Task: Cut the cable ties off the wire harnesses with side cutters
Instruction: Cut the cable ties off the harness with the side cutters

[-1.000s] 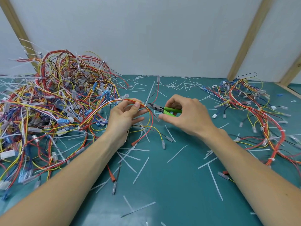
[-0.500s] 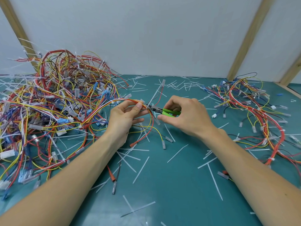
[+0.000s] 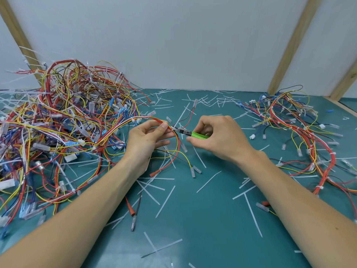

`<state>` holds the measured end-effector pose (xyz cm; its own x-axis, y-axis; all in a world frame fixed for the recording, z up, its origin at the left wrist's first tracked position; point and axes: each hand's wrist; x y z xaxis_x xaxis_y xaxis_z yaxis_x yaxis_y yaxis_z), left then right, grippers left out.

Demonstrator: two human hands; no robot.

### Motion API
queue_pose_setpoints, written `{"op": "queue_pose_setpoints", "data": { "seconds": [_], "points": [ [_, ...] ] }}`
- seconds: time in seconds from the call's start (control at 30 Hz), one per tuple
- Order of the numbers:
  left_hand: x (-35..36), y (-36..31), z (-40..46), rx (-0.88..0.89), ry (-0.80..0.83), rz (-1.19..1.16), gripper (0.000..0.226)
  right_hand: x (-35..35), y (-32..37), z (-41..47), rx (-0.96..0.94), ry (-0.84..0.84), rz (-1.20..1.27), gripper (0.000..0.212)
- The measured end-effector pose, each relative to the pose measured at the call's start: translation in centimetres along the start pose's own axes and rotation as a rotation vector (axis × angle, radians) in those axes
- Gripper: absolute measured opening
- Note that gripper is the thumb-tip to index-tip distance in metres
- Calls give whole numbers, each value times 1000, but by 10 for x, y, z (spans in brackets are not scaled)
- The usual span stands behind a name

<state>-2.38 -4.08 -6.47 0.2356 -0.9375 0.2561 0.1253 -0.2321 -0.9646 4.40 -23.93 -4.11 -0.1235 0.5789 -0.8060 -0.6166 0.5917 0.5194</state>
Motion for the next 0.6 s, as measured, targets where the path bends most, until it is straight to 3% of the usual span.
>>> {"op": "queue_pose_setpoints", "data": {
  "seconds": [0.6],
  "points": [
    [1, -2, 0, -20, -7, -28, 10, 5, -3, 2, 12, -33, 17, 28]
  ]
}}
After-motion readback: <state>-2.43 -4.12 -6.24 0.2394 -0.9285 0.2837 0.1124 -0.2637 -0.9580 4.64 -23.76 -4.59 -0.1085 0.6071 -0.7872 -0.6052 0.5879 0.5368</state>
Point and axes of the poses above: each hand's wrist, its own z-axis towards the middle knuckle, its own x-axis out of the palm, y = z × x, and after that the axes turned 7 degrees about y, right-handed
